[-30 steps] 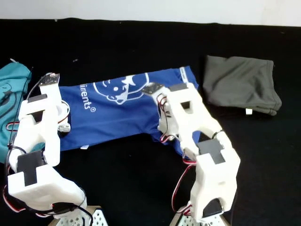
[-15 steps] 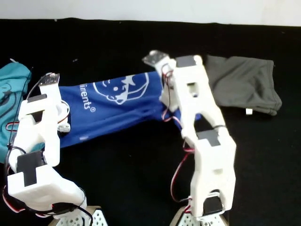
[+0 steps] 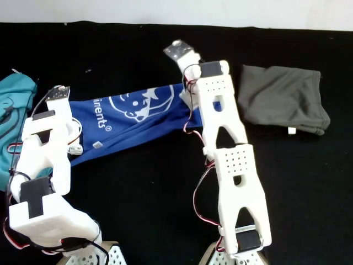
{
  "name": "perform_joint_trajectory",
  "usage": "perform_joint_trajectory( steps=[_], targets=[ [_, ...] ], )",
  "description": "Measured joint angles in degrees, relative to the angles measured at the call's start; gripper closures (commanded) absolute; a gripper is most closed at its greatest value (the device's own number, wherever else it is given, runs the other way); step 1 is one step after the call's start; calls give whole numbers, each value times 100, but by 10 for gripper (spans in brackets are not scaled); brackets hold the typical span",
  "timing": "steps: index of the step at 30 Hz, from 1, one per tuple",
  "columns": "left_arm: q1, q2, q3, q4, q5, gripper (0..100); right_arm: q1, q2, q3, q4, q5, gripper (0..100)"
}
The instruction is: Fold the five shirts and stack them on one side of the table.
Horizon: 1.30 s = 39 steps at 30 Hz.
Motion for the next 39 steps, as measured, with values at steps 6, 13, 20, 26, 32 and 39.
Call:
perform_joint_trajectory(
  steps=[6,13,20,26,32,39],
  targets=[
    [0,0,0,0,0,992,431,132,-352,-624,-1143,754],
    [0,0,0,0,0,992,580,132,-844,0,-1530,754],
    [0,-70,-9,0,97,990,580,123,-1864,1187,-1538,754],
    [-18,-396,-527,598,862,862,703,-9,-1952,1266,-1538,754],
    [-457,-466,-1574,1468,1002,773,703,-1618,-378,1266,-1538,755],
    [-826,79,-2171,1275,1020,772,703,-4211,2875,1266,-1538,783]
  ],
)
